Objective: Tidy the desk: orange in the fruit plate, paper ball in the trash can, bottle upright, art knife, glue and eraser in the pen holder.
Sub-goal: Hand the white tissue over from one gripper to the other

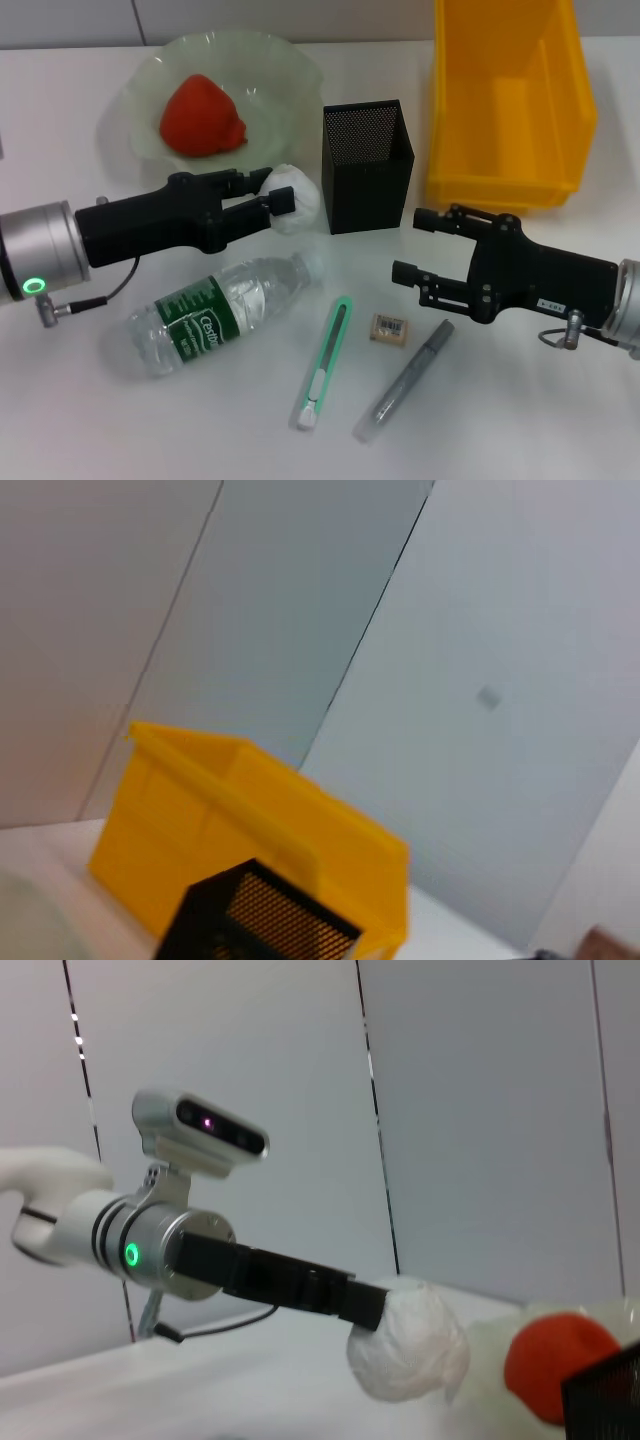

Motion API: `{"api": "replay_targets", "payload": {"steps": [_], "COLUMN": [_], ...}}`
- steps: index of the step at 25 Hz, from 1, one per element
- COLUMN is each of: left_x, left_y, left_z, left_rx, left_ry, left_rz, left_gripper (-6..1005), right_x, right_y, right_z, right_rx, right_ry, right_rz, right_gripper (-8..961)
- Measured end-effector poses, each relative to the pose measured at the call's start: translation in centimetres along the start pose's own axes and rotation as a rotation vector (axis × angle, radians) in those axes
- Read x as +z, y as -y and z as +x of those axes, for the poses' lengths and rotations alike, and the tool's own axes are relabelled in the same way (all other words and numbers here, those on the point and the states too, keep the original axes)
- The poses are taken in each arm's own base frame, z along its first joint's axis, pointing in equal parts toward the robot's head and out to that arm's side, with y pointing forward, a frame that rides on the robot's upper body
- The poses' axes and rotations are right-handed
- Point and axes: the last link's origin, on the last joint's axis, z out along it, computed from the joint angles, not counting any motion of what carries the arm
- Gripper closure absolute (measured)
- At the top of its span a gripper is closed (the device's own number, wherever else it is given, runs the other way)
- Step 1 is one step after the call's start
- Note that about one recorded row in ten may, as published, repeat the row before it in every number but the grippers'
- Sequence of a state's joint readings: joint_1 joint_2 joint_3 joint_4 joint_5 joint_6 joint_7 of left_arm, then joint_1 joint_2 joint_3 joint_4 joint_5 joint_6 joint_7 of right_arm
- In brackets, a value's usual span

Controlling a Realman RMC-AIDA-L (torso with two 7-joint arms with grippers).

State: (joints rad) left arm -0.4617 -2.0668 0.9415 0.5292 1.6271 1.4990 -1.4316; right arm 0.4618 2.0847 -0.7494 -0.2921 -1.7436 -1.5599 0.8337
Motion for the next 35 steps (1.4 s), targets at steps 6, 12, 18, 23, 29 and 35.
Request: {"api": "replay_targets", "payload": {"steps": [6, 12, 18, 23, 29, 35], "left_x": [0.0, 1.0, 1.4, 1.5, 1.7, 1.9], "left_y": [-1.1, -1.8, -2.1, -2.2, -2.5, -2.7], "left_z": [-0.8, -1.6, -2.1, -2.7, -3.1, -3.5], "left_rx": [-0.138, -0.283, -0.367, -0.423, -0.475, -0.507], "left_ry": [-0.065, -0.105, -0.141, -0.169, -0.176, -0.179], "left_rz": [-0.054, -0.096, -0.099, -0.091, -0.092, -0.094], "left_gripper": [568, 568, 569, 569, 568, 569], "right_x": [0.3, 1.1, 1.5, 1.6, 1.9, 2.4], "right_y": [-0.9, -2.0, -2.9, -3.4, -3.7, -3.9], "right_z": [0.2, 0.8, 1.1, 1.1, 1.0, 0.9], "right_rx": [-0.097, -0.201, -0.272, -0.327, -0.338, -0.353], "right_ry": [0.066, 0.091, 0.121, 0.161, 0.176, 0.189], "right_rz": [0.024, 0.026, 0.048, 0.101, 0.109, 0.107], "right_gripper": [243, 243, 244, 244, 244, 245]}}
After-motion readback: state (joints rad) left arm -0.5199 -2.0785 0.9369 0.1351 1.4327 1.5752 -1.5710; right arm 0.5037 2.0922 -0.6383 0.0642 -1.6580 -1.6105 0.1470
